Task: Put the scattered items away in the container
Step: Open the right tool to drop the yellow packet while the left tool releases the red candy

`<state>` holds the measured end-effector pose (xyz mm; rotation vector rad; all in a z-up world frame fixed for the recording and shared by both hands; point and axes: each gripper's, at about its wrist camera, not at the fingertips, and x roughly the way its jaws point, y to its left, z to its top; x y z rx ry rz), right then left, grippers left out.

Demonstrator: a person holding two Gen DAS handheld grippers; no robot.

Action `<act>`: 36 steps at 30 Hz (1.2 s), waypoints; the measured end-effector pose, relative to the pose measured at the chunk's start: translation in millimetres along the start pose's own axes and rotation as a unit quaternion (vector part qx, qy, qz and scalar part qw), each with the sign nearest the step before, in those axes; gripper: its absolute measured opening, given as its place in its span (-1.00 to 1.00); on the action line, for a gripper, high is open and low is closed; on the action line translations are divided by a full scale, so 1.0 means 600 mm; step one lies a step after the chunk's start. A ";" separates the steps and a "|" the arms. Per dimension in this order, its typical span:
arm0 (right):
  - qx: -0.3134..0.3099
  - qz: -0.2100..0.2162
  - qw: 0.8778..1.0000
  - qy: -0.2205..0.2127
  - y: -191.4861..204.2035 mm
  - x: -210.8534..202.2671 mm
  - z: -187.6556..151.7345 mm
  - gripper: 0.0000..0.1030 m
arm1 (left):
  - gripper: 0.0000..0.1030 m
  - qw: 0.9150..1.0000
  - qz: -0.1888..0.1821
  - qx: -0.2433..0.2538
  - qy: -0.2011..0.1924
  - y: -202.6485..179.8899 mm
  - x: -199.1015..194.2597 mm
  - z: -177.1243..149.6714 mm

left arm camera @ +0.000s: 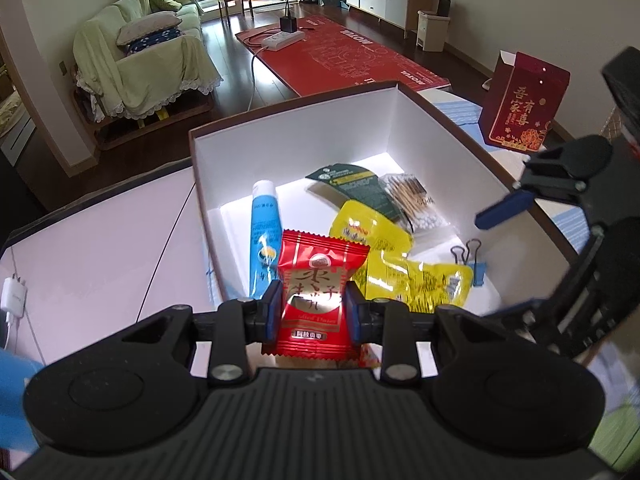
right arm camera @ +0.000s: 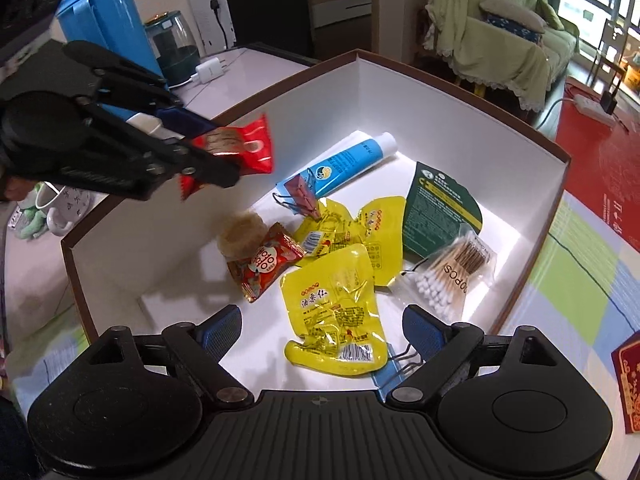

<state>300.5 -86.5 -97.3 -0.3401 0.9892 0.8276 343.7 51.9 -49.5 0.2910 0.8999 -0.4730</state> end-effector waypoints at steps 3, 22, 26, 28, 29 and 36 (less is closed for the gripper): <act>0.002 0.001 1.000 0.001 -0.002 -0.001 -0.001 0.75 | -0.47 1.000 -0.003 0.001 -0.003 -0.001 0.019 0.017; -0.004 -0.001 1.000 -0.006 -0.013 0.002 0.013 0.75 | -0.15 1.000 0.006 -0.021 -0.014 0.014 0.111 0.095; -0.004 -0.002 1.000 -0.004 -0.010 0.004 0.011 0.75 | -0.13 1.000 0.017 -0.020 0.000 0.015 0.102 0.079; -0.002 -0.001 1.000 -0.004 -0.006 0.004 0.011 0.75 | -0.08 0.999 0.020 -0.025 0.005 0.016 0.093 0.072; -0.002 -0.001 1.000 -0.004 -0.004 0.004 0.011 0.75 | -0.06 0.999 0.021 -0.025 0.006 0.016 0.088 0.069; 0.011 -0.007 1.000 -0.015 0.012 -0.010 0.006 0.75 | 0.24 0.999 0.033 -0.022 -0.002 0.002 0.043 0.060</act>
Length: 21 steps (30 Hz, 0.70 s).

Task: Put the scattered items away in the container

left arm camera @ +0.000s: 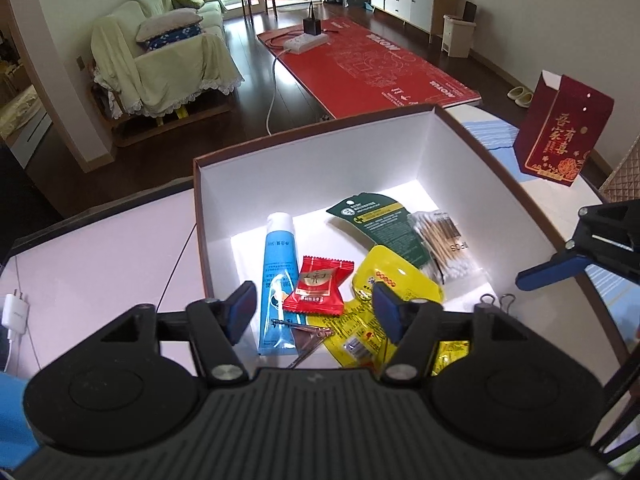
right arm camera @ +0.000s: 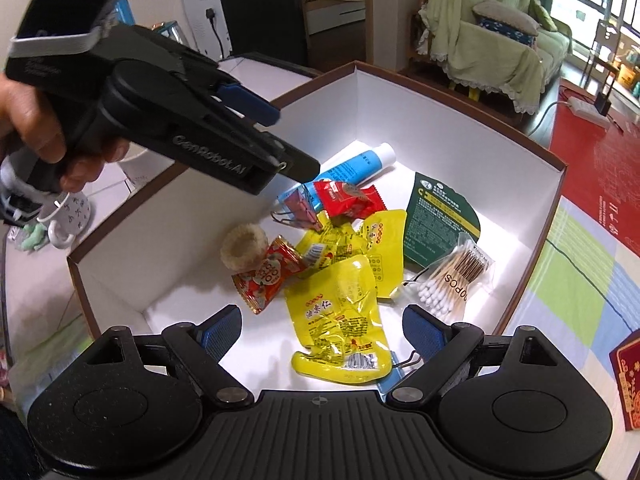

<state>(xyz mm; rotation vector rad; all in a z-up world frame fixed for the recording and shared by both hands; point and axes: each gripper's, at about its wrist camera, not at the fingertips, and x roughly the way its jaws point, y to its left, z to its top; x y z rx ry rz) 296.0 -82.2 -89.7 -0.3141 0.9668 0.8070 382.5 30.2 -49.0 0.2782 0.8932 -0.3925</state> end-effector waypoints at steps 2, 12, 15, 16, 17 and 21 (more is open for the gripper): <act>0.016 -0.006 1.000 -0.009 0.004 -0.008 -0.003 0.75 | 0.27 1.000 0.005 0.001 -0.005 -0.004 -0.015 -0.001; 0.081 -0.032 0.996 -0.037 0.020 -0.051 -0.016 0.75 | 0.38 0.999 0.015 0.008 -0.030 -0.030 -0.082 -0.001; 0.097 -0.034 0.994 -0.047 0.021 -0.067 -0.023 0.75 | 0.39 0.999 0.017 0.006 -0.035 -0.037 -0.098 -0.002; 0.101 -0.036 0.993 -0.049 0.022 -0.071 -0.026 0.75 | 0.39 0.999 0.019 0.005 -0.037 -0.040 -0.103 -0.003; 0.105 -0.036 0.992 -0.051 0.024 -0.076 -0.028 0.75 | 0.39 0.999 0.020 0.005 -0.039 -0.042 -0.108 -0.005; 0.115 -0.046 0.991 -0.058 0.031 -0.091 -0.037 0.75 | 0.40 0.999 0.027 0.005 -0.044 -0.051 -0.130 -0.011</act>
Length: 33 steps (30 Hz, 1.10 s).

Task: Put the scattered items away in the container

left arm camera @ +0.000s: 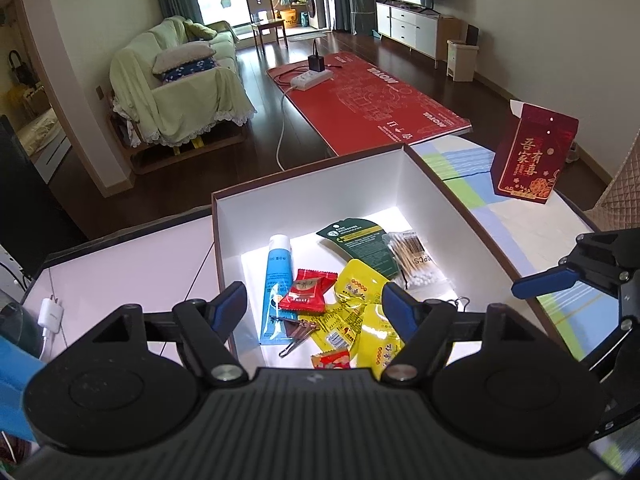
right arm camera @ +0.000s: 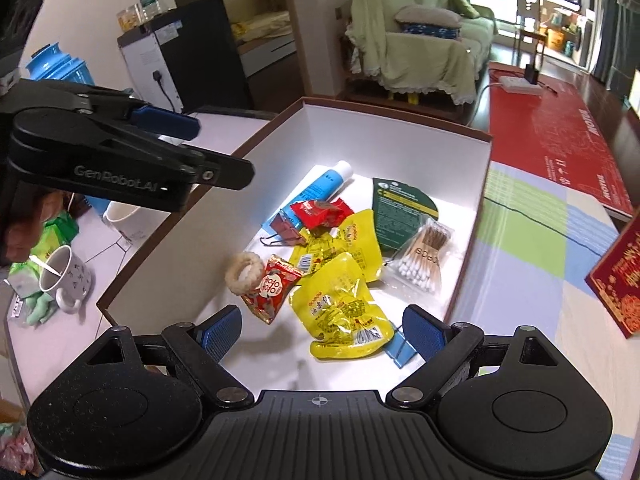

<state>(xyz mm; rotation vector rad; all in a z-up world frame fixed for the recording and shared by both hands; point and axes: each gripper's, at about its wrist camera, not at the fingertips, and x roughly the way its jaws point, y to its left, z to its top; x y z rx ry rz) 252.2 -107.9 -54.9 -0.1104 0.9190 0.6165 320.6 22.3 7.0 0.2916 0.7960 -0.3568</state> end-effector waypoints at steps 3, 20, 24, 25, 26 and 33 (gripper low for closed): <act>0.014 -0.013 1.000 -0.009 0.001 -0.014 -0.007 0.75 | 0.45 1.000 0.005 -0.001 -0.005 -0.005 -0.016 -0.004; 0.033 -0.062 0.995 -0.070 0.051 -0.099 -0.049 1.00 | 0.61 0.999 0.028 -0.014 -0.031 -0.031 -0.117 -0.046; 0.037 -0.047 0.995 -0.084 0.060 -0.115 -0.056 1.00 | 0.62 0.999 0.031 -0.014 -0.034 -0.037 -0.134 -0.056; 0.038 -0.047 0.995 -0.084 0.062 -0.118 -0.057 1.00 | 0.62 0.999 0.031 -0.016 -0.034 -0.037 -0.138 -0.059; 0.036 -0.050 0.995 -0.083 0.065 -0.120 -0.059 1.00 | 0.62 0.999 0.032 -0.018 -0.034 -0.038 -0.141 -0.062; 0.032 -0.065 0.994 -0.085 0.078 -0.133 -0.071 1.00 | 0.78 0.998 0.037 -0.039 -0.035 -0.038 -0.166 -0.087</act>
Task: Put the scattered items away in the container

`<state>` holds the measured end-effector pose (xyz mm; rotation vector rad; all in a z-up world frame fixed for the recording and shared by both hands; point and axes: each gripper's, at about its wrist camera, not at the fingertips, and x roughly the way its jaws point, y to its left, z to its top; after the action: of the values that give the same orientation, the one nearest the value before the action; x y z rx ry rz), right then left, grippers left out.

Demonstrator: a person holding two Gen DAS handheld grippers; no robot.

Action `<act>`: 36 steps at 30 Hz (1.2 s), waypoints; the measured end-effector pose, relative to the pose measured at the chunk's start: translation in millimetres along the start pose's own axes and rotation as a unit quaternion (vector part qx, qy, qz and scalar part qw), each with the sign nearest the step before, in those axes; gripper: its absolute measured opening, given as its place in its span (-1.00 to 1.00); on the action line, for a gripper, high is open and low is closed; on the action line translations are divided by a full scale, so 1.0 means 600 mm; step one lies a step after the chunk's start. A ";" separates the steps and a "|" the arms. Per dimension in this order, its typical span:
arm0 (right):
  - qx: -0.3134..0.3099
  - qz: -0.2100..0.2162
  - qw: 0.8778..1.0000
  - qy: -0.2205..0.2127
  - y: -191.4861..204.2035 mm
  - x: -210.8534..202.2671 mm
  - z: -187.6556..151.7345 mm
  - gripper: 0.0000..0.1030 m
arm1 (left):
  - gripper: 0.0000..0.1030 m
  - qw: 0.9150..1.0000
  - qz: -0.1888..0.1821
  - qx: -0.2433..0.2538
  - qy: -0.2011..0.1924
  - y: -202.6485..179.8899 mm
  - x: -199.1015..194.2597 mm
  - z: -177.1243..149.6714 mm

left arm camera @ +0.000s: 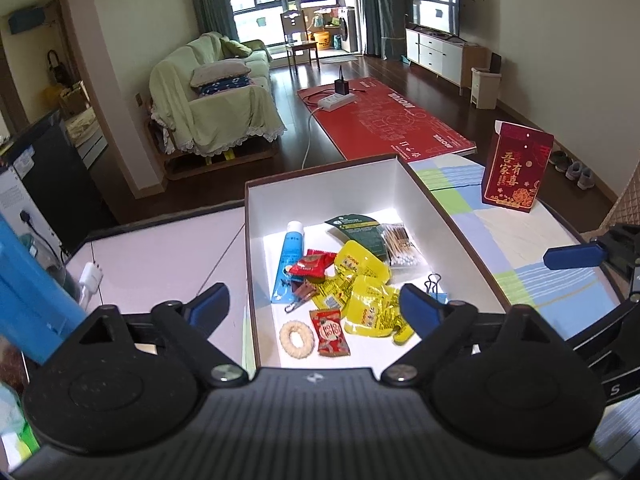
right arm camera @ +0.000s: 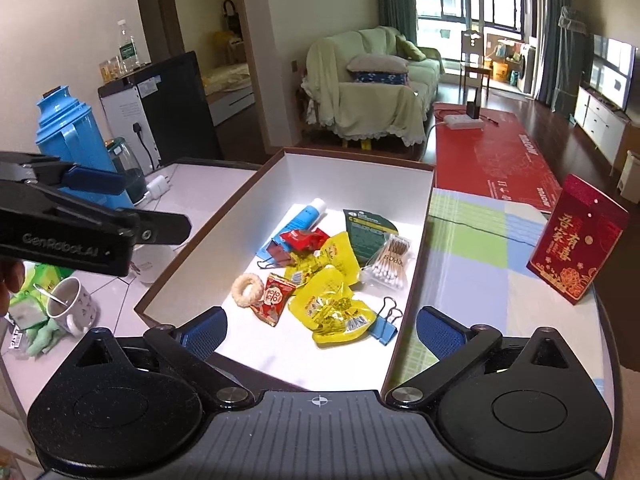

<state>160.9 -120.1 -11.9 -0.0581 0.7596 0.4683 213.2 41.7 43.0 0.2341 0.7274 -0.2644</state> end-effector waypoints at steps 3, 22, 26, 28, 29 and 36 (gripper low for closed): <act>0.000 -0.009 1.000 -0.002 0.004 -0.009 -0.007 1.00 | 0.81 1.000 0.000 -0.016 0.003 0.004 -0.010 -0.013; 0.012 -0.044 0.999 -0.025 0.030 -0.062 -0.048 1.00 | 0.83 0.998 0.042 -0.049 0.005 -0.011 -0.086 -0.084; 0.003 -0.023 1.000 -0.007 0.034 -0.066 -0.053 1.00 | 0.83 0.997 0.059 -0.047 0.019 -0.017 -0.088 -0.099; 0.005 -0.020 1.000 0.002 0.035 -0.067 -0.057 1.00 | 0.83 0.997 0.062 -0.047 0.023 -0.021 -0.090 -0.105; 0.007 -0.018 1.000 0.006 0.035 -0.067 -0.059 1.00 | 0.83 0.997 0.062 -0.048 0.026 -0.022 -0.089 -0.108; 0.006 -0.025 0.999 0.019 0.029 -0.065 -0.069 1.00 | 0.83 0.996 0.063 -0.052 0.040 -0.035 -0.087 -0.127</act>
<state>102.1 -128.9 -13.7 -0.0746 0.7975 0.4148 121.5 53.0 20.7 0.1909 0.8001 -0.0977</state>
